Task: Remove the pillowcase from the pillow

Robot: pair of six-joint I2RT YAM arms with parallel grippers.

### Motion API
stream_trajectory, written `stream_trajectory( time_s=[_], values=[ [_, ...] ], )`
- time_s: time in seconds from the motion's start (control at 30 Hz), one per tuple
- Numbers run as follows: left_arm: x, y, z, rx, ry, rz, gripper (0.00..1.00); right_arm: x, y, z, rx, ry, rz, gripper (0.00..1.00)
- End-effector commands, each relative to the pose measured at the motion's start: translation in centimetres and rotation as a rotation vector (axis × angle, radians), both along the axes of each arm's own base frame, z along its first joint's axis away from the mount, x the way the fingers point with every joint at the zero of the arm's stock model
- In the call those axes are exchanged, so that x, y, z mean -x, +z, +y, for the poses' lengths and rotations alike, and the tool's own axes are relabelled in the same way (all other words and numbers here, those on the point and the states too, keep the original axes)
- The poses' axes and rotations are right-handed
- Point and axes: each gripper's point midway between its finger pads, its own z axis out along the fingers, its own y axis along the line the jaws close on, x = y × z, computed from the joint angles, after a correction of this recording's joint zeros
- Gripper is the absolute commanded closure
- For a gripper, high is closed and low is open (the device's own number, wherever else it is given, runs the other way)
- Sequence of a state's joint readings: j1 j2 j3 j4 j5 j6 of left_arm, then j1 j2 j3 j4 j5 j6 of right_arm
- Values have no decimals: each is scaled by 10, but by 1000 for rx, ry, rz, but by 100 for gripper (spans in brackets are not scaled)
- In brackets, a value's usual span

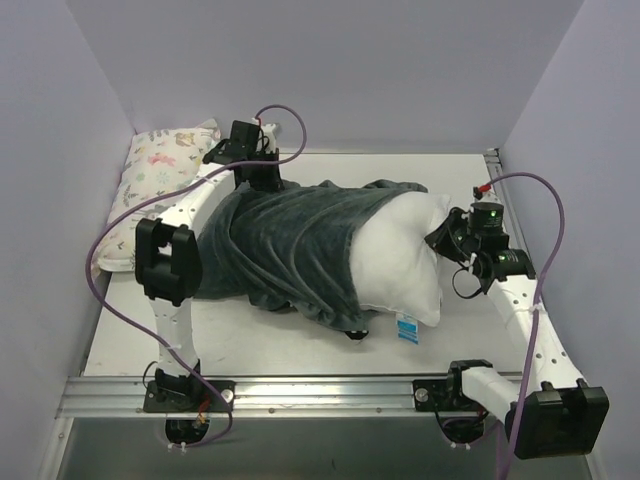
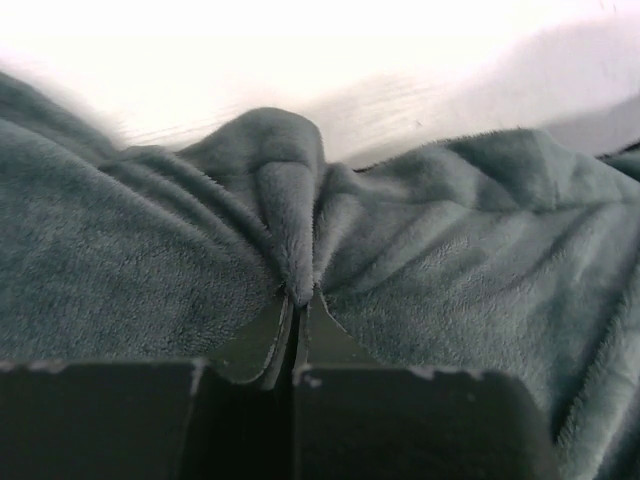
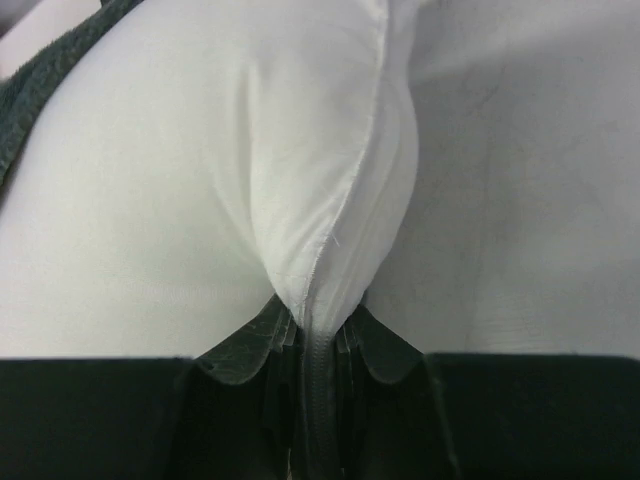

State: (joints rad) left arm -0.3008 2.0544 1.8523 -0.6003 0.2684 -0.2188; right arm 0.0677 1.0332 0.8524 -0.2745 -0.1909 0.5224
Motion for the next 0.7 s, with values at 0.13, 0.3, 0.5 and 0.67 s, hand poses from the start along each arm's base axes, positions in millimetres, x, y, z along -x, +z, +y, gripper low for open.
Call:
stream_trajectory(
  time_s=[0.13,0.3,0.5,0.67],
  values=[
    [8,70,152,-141,564,-101,100,-14,51,-72,-3,-229,-101,100],
    [34,113,222,-115,827,-214,100,-13,64,-95,-83,-306,-110,100],
    [48,110,236,-65,826,-219,100,-13,56,-94,-112,-305,-85,100],
    [33,97,139,10,481,-194,99,-13,39,-84,-103,-284,-56,100]
  ],
)
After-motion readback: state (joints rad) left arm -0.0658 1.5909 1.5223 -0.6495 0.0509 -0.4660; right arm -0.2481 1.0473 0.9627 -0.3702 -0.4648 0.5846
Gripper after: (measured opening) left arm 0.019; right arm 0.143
